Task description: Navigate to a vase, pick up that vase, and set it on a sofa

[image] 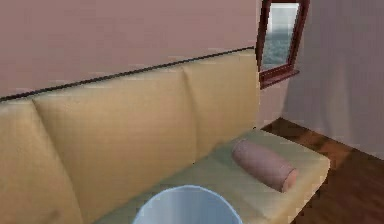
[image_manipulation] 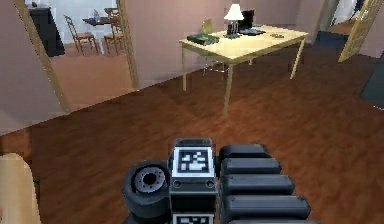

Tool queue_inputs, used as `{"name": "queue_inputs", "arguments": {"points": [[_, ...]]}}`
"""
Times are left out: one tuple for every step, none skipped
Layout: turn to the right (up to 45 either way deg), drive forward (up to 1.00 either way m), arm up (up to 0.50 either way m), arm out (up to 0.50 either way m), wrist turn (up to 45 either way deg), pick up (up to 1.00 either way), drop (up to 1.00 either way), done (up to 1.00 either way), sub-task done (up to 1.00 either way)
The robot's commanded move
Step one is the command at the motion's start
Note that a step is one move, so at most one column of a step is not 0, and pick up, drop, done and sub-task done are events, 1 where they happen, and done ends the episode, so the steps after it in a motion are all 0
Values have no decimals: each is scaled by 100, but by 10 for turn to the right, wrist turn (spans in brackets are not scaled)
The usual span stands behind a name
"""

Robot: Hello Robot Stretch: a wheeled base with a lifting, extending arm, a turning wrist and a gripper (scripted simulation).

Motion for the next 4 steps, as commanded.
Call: {"name": "queue_inputs", "arguments": {"points": [[-300,0,0,0,0,0,0,0,0],[150,0,0,0,0,0,0,0,0],[450,0,0,0,0,0,0,0,0],[120,0,0,0,0,0,0,0,0]]}}
